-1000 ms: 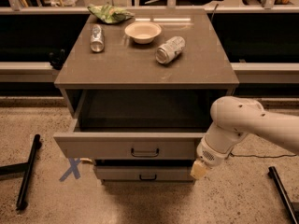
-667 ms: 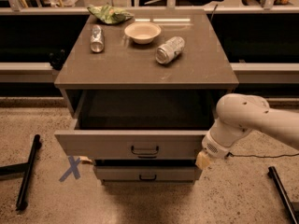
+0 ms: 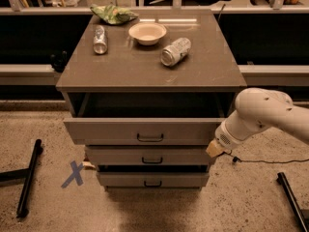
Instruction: Close top drawer
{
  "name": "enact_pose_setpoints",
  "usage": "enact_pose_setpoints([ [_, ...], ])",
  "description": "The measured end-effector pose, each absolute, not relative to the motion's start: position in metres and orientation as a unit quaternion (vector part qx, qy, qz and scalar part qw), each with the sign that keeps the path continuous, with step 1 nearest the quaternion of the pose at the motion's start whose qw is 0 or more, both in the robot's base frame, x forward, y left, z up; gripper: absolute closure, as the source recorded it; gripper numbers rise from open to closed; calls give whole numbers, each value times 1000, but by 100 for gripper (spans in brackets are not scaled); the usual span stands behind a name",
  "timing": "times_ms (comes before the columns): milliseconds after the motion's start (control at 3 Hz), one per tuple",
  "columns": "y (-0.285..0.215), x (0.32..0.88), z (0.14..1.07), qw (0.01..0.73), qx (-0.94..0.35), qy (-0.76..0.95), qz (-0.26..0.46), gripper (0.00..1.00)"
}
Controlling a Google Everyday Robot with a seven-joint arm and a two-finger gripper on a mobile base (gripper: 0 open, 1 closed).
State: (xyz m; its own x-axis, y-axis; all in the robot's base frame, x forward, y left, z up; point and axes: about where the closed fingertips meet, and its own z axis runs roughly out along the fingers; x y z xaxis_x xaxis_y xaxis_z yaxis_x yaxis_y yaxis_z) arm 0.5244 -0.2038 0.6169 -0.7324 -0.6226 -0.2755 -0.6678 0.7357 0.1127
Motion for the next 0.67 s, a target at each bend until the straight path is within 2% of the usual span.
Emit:
enact_pose_setpoints([
  [667, -206, 546, 619, 136, -330, 930, 82, 100],
])
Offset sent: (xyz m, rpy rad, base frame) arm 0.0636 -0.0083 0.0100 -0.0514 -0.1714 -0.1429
